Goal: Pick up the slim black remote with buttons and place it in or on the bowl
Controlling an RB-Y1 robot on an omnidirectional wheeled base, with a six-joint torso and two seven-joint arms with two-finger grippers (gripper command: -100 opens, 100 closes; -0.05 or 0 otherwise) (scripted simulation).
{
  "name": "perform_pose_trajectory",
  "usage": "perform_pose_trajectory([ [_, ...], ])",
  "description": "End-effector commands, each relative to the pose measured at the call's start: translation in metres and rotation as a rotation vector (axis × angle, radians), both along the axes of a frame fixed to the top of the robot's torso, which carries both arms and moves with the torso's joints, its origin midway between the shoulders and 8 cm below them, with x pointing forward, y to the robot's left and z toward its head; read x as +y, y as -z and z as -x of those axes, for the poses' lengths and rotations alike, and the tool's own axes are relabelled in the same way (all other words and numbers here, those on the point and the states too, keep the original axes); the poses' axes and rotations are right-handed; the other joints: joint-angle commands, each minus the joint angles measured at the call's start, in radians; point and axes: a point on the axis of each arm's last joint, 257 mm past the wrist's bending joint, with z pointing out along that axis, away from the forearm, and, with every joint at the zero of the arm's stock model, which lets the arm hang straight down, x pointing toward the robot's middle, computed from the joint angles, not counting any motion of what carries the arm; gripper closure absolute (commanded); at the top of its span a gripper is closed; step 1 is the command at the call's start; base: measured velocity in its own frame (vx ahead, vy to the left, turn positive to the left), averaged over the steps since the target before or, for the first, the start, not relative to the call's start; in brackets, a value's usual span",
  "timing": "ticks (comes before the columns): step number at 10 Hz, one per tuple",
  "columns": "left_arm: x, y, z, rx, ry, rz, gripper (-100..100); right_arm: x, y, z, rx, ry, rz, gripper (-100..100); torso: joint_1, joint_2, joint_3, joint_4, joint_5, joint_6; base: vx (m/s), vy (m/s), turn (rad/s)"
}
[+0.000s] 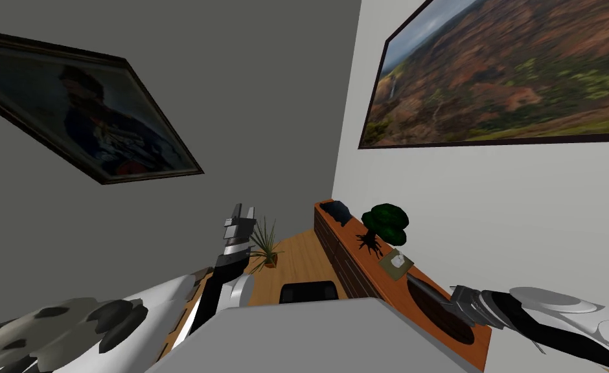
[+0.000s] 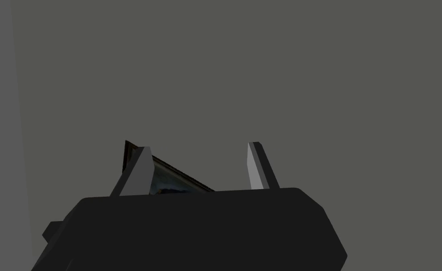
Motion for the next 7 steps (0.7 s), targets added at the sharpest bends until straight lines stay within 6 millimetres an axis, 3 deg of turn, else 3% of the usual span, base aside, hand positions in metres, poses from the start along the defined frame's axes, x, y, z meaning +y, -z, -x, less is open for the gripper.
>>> perform_pose_trajectory([
  [1,0.0000,0.0000,0.0000,0.000,0.000,0.000,0,0.0000,0.0000,0.0000,0.000,0.000,0.000,-100,0.000,0.000,0.000,0.000,0.000,0.000,-0.027,-0.001,0.021],
  [2,0.0000,0.0000,0.0000,0.000,0.000,0.000,0,-0.0002,-0.0004,0.0000,0.000,0.004,0.000,0,0.000,-0.002,-0.001,0.000,0.000,0.000,0.000,0.000,0.000],
  [7,0.0000,0.0000,0.0000,0.000,0.000,0.000,0,-0.0002,-0.0003,0.0001,0.000,0.003,0.000,0,-0.001,-0.004,-0.003,-0.001,0.000,0.000,0.000,0.000,0.000],
])
